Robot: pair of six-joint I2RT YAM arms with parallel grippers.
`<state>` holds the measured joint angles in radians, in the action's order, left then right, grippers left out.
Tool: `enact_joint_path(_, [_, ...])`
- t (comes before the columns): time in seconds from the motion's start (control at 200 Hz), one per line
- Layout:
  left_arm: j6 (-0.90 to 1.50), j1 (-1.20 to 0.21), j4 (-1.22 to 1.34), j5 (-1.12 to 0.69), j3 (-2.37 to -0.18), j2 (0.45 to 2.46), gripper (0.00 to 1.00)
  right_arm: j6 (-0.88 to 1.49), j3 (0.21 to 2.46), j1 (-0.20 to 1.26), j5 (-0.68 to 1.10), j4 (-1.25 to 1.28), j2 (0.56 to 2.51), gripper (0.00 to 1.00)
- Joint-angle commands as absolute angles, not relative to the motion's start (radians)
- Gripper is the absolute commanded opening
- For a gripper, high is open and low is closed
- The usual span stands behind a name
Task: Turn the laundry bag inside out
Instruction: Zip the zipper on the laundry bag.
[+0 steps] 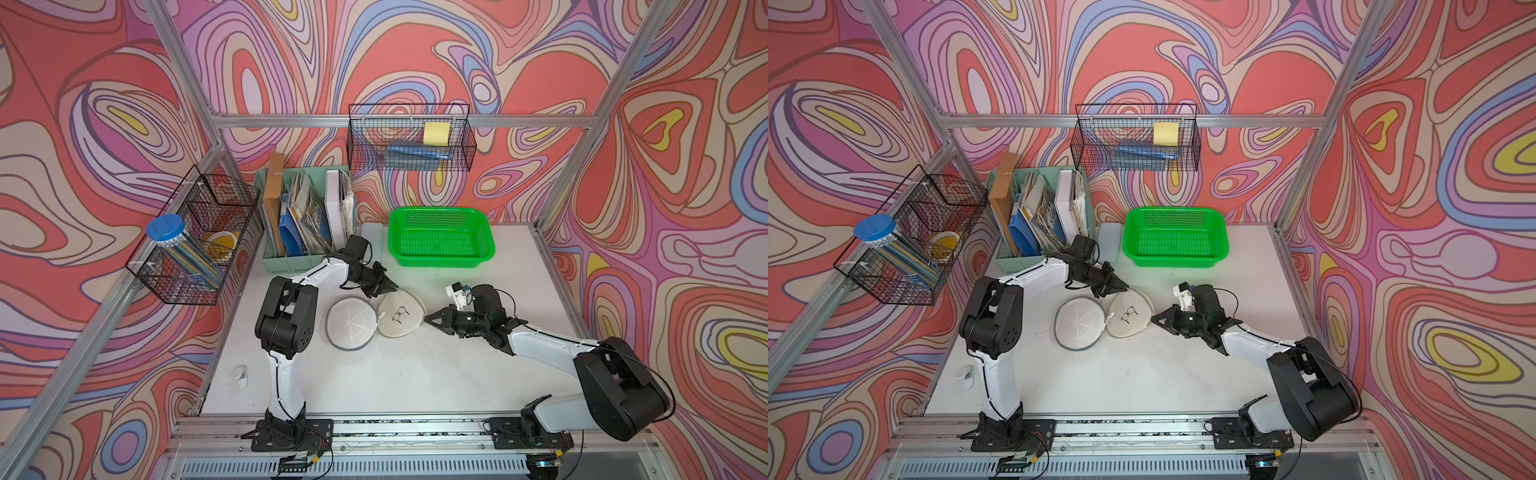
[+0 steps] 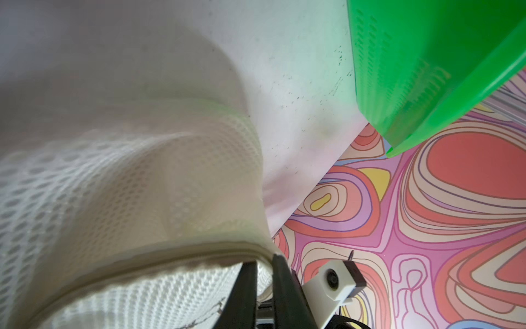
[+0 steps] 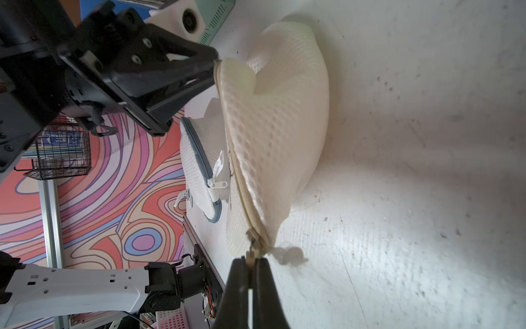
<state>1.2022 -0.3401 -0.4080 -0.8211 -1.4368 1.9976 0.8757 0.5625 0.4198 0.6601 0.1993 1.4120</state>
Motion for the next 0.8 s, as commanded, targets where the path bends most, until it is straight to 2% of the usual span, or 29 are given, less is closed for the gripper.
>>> enact_joint_path(0.0, [1.082, -0.373, -0.479, -0.797, -1.483, 1.934, 0.41, 0.849, 0.588, 0.419, 0.674, 0.166, 1.424, 0.00])
enact_joint_path(0.175, [0.808, -0.491, -0.804, -0.640, -1.614, 1.936, 0.44, 0.839, 0.606, 0.419, 0.678, 0.159, 1.434, 0.00])
enact_joint_path(0.35, [0.656, -0.608, -1.021, -0.510, -1.799, 2.050, 0.43, 0.833, 0.609, 0.420, 0.677, 0.148, 1.432, 0.00])
enact_joint_path(0.666, [0.630, -0.661, -1.113, -0.432, -1.901, 2.164, 0.40, 0.824, 0.609, 0.420, 0.674, 0.135, 1.414, 0.00])
enact_joint_path(0.796, [0.639, -0.663, -1.113, -0.422, -1.928, 2.192, 0.24, 0.822, 0.606, 0.420, 0.673, 0.131, 1.407, 0.00])
